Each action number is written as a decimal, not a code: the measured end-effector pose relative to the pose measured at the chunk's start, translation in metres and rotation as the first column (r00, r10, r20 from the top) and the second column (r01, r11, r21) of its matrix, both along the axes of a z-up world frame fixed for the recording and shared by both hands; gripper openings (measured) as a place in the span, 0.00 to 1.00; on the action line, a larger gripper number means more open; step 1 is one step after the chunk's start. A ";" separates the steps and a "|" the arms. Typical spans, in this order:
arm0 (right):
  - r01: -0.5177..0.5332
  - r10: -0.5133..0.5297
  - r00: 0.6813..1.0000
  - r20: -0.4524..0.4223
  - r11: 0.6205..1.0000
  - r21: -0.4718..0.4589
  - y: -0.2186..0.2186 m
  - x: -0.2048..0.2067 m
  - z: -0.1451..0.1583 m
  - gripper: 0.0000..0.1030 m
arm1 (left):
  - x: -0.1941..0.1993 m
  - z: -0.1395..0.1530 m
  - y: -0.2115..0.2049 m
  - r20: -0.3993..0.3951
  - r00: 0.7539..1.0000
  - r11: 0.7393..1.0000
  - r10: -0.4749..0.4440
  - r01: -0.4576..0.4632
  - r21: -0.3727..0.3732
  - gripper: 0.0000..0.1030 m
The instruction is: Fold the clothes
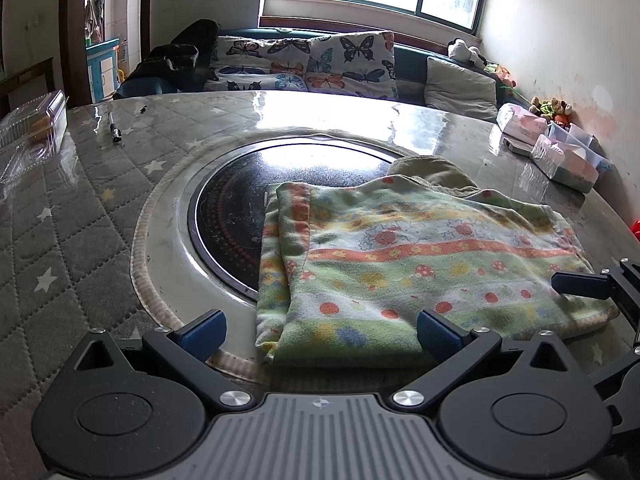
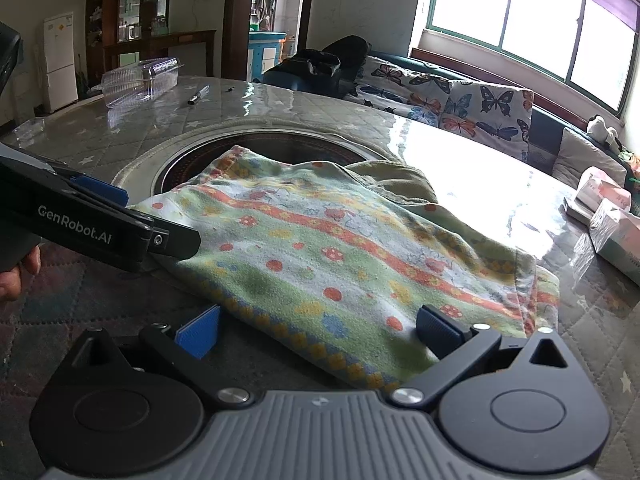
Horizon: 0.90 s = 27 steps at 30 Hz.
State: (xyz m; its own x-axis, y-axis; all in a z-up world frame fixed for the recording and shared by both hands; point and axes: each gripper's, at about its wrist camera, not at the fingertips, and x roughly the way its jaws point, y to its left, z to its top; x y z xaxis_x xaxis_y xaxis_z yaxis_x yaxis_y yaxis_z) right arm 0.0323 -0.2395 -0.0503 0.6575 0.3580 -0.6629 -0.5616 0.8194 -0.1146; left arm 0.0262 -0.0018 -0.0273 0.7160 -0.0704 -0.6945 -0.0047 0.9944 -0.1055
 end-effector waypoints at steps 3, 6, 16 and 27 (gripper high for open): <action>-0.004 0.004 1.000 0.000 1.000 -0.002 0.000 -0.001 0.001 1.00 | 0.000 0.001 0.000 -0.007 1.000 1.000 0.003 -0.003 0.000 1.00; -0.016 0.016 1.000 0.005 1.000 -0.003 0.001 -0.003 0.003 1.00 | 0.000 0.002 0.002 -0.011 1.000 1.000 0.007 -0.007 -0.003 1.00; -0.117 0.117 0.993 0.017 0.993 0.000 0.021 -0.008 0.016 1.00 | -0.003 0.004 0.012 -0.014 0.999 0.999 0.040 -0.040 0.000 1.00; -0.213 0.213 0.977 0.017 0.977 -0.004 0.051 -0.006 0.021 0.97 | -0.008 0.005 0.028 -0.026 0.996 0.995 0.086 -0.084 0.045 1.00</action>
State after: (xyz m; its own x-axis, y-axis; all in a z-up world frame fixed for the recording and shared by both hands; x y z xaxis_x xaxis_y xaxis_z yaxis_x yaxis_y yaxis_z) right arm 0.0258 -0.1883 -0.0291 0.5776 0.4896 -0.6532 -0.7212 0.6809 -0.1273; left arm 0.0182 0.0258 -0.0223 0.6983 0.0208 -0.7155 -0.0916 0.9940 -0.0605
